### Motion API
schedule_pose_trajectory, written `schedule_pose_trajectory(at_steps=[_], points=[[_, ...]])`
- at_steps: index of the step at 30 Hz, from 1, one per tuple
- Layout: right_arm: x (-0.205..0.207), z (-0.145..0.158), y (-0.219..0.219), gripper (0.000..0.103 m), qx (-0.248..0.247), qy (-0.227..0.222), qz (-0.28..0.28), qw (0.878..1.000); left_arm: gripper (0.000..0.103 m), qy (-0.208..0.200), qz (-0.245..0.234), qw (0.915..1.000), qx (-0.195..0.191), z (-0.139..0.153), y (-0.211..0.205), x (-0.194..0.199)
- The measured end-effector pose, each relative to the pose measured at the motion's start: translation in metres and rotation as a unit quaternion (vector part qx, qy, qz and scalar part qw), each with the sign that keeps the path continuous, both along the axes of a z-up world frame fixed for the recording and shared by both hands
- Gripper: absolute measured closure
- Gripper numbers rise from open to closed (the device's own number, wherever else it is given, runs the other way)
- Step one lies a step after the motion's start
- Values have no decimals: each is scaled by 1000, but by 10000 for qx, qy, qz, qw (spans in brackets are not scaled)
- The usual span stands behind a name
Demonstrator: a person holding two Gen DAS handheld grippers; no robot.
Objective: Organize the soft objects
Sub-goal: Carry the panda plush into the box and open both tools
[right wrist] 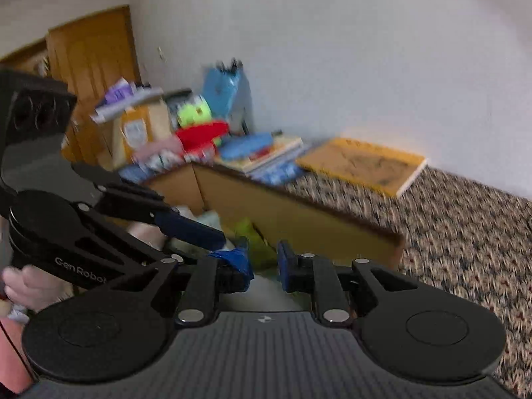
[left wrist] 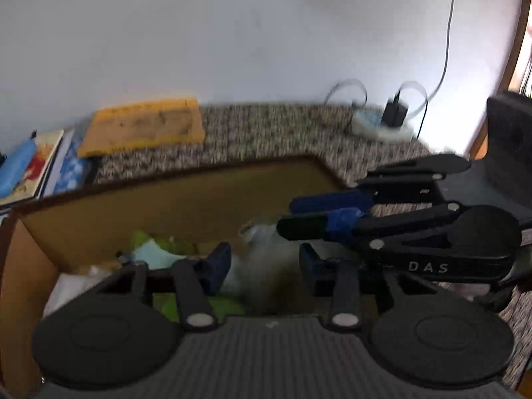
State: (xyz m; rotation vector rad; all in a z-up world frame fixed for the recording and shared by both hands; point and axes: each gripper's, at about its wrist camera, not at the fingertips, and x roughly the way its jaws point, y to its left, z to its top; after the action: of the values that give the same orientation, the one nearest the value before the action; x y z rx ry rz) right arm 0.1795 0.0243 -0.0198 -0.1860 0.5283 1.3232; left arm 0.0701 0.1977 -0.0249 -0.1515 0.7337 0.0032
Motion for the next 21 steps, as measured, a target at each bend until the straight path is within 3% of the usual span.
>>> schedule_pose_trajectory(at_steps=[4,8,15,21], points=[[-11,-10,6,103,-295,-182,-237,9991,64,147,-180,9997,-34,-8,1,-2],[-16,-6,-3,103,-335,124,-441,9984,64,228,-334,9991,-132,-10,-2,-6],[-18,8,-10,103,-316,617,-995,9926,50,106,-535,9985,16,3,-10,-20],[-11,18,16,103,-534,760,-1613,9825,49,63,-495,9984,-280,13,-1,-29]])
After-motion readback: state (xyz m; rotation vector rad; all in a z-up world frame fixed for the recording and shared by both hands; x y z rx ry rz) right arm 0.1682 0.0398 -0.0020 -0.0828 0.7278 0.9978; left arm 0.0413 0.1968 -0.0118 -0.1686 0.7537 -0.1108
